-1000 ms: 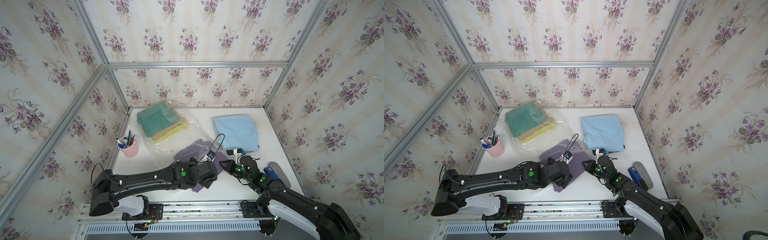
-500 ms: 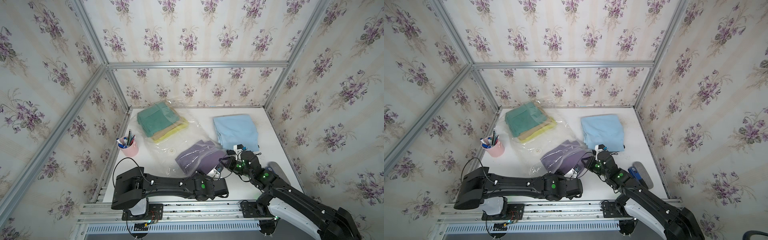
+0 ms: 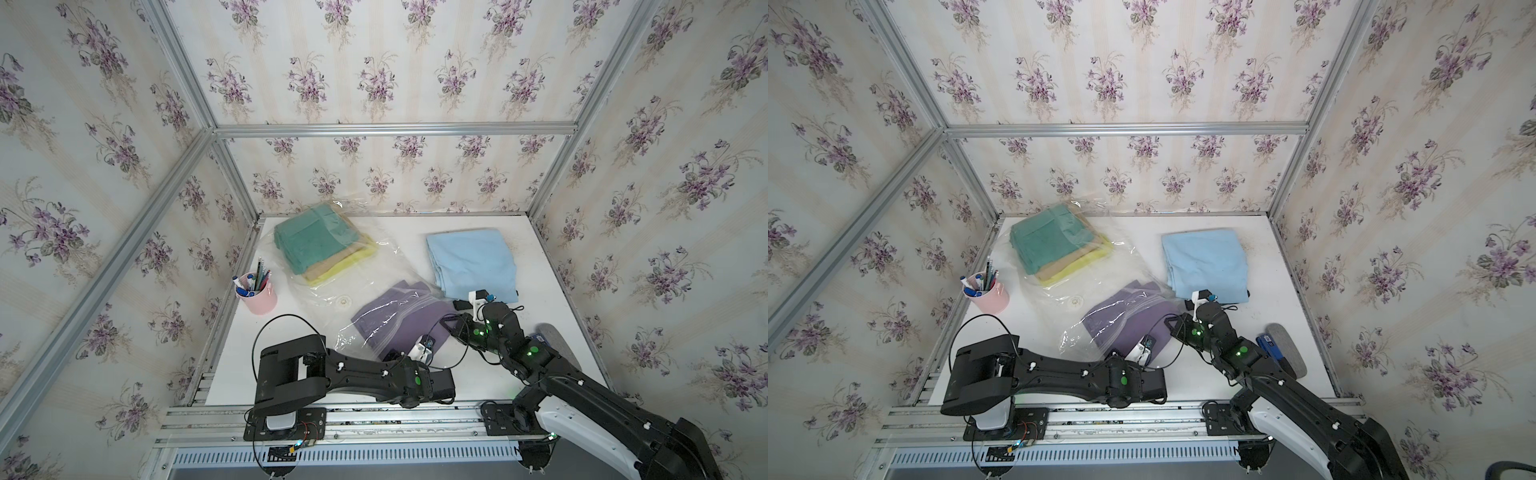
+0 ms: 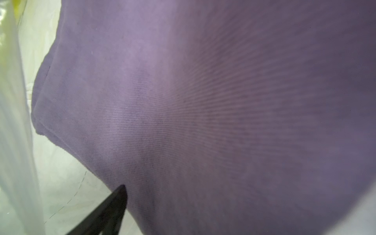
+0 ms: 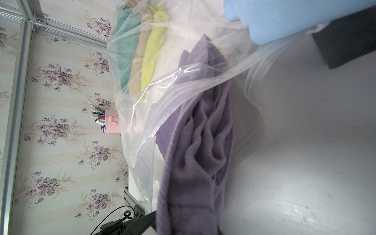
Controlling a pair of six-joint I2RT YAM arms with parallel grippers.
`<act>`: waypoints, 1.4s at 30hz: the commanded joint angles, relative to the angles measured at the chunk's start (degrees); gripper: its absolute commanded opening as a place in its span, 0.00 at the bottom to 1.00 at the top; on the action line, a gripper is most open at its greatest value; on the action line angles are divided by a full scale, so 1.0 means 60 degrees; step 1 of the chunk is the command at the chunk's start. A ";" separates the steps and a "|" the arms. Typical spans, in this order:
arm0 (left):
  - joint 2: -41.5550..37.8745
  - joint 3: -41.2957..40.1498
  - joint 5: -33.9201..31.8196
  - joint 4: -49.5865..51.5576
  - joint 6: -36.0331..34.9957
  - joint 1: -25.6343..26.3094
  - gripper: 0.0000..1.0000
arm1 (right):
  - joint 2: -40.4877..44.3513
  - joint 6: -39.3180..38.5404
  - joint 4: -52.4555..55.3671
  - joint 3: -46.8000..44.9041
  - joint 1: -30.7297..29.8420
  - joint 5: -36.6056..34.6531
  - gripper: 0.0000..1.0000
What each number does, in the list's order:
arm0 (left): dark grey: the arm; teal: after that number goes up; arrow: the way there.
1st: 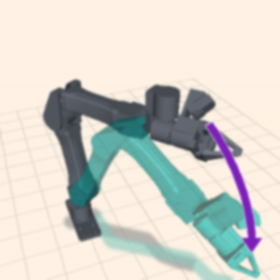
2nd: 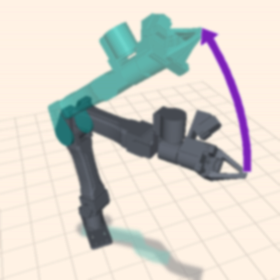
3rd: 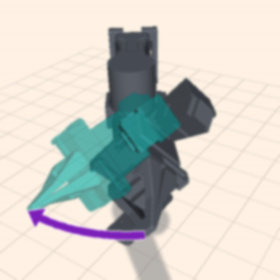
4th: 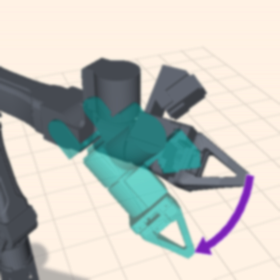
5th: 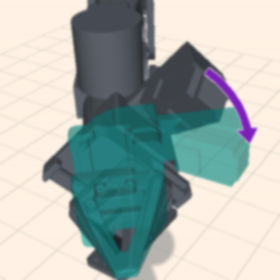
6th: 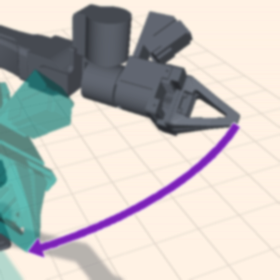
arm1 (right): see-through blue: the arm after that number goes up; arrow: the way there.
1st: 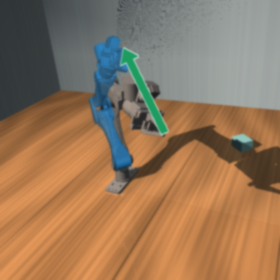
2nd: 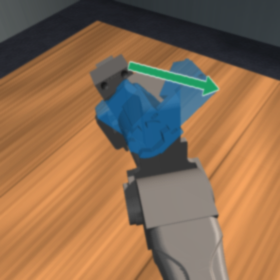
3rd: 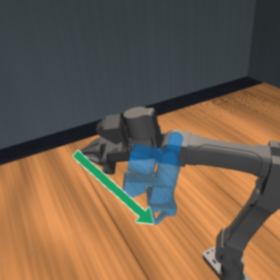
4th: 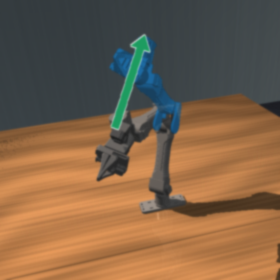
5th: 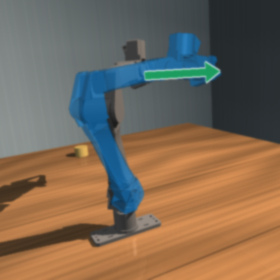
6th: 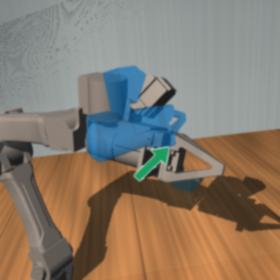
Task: Take the trousers out of the vacuum bag
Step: Take out the trousers from the vacuum bag.
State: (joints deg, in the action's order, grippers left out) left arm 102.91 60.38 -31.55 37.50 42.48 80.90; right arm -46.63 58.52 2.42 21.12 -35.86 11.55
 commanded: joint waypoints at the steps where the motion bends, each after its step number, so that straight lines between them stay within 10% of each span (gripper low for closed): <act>1: 0.0030 -0.0050 -0.0210 0.0221 0.0331 -0.0018 0.67 | 0.0038 -0.0023 -0.0314 -0.0055 0.0038 0.0028 0.00; 10: -0.0086 -0.0178 -0.0014 0.0057 0.0004 -0.0004 0.11 | -0.0019 0.0058 -0.0468 -0.0362 0.0098 -0.0010 0.08; 22: -0.0195 -0.0213 -0.0024 0.0062 0.0017 0.0007 0.02 | -0.0259 0.0277 -0.0862 -0.1077 0.0160 -0.0333 0.89; 32: -0.0264 -0.0190 -0.0030 0.0091 0.0053 0.0003 0.01 | -0.1098 0.0546 -0.2958 -0.1977 0.0175 0.0126 0.96; 42: -0.0189 -0.0176 0.0019 0.0108 0.0098 0.0064 0.00 | -0.2439 0.0414 -0.4743 -0.1901 0.0189 0.0325 0.74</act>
State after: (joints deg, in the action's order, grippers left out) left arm 101.78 59.13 -31.29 37.63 42.83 81.06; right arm -60.14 61.52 -20.93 9.04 -34.85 13.06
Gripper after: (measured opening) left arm 0.140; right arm 0.761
